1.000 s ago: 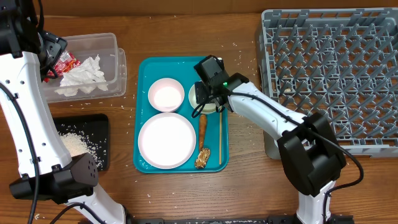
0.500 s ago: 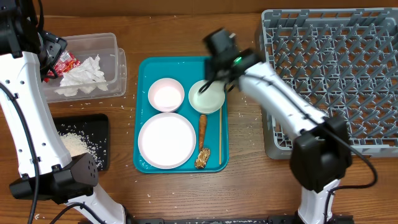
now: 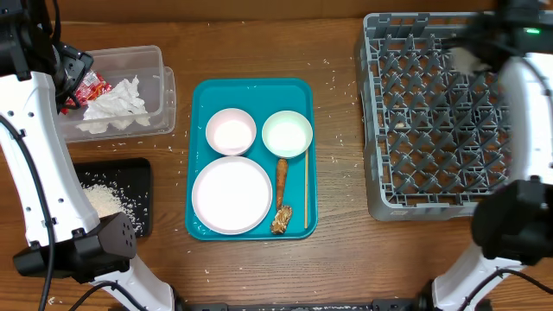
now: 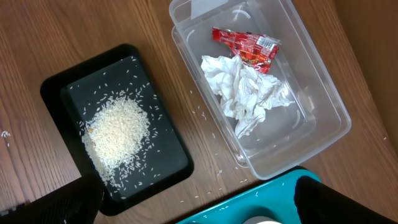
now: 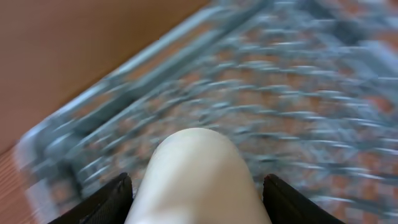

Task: Sort waste into correct bins and load items into the dishwasher
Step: 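Carry the white cup to the grey dish rack and set it upright, then open the right gripper and withdraw from the cup, then move the right gripper to the pale green bowl and grasp its rim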

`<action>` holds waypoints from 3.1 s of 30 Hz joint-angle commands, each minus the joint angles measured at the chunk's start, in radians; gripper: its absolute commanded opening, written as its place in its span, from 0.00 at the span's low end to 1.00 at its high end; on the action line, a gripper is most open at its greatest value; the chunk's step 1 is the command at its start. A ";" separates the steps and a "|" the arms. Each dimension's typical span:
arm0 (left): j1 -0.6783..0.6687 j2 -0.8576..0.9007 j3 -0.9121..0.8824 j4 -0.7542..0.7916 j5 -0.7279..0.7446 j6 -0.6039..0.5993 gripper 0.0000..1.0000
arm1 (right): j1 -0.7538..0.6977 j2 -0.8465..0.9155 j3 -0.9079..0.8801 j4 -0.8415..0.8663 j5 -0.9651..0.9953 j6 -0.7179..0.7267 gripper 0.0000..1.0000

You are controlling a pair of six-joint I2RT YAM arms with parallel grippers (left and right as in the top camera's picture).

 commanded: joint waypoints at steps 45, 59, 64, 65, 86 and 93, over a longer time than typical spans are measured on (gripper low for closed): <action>-0.007 -0.011 -0.002 -0.001 -0.003 -0.012 1.00 | -0.222 0.104 -0.090 -0.033 -0.226 -0.062 0.04; -0.006 -0.011 -0.002 -0.001 -0.003 -0.012 1.00 | -0.261 0.138 -0.087 -0.071 -0.081 -0.062 0.04; -0.007 -0.011 -0.002 -0.001 -0.003 -0.012 1.00 | -0.276 0.138 -0.084 -0.099 -0.051 -0.047 0.04; -0.007 -0.011 -0.002 -0.001 -0.003 -0.012 1.00 | -0.277 0.137 -0.079 -0.112 -0.027 -0.026 0.04; -0.007 -0.011 -0.002 -0.001 -0.003 -0.012 1.00 | -0.117 -0.034 0.042 -0.219 -0.553 -0.103 0.11; -0.007 -0.011 -0.002 -0.001 -0.003 -0.012 1.00 | 0.167 -0.018 0.042 -0.183 -0.678 -0.206 0.66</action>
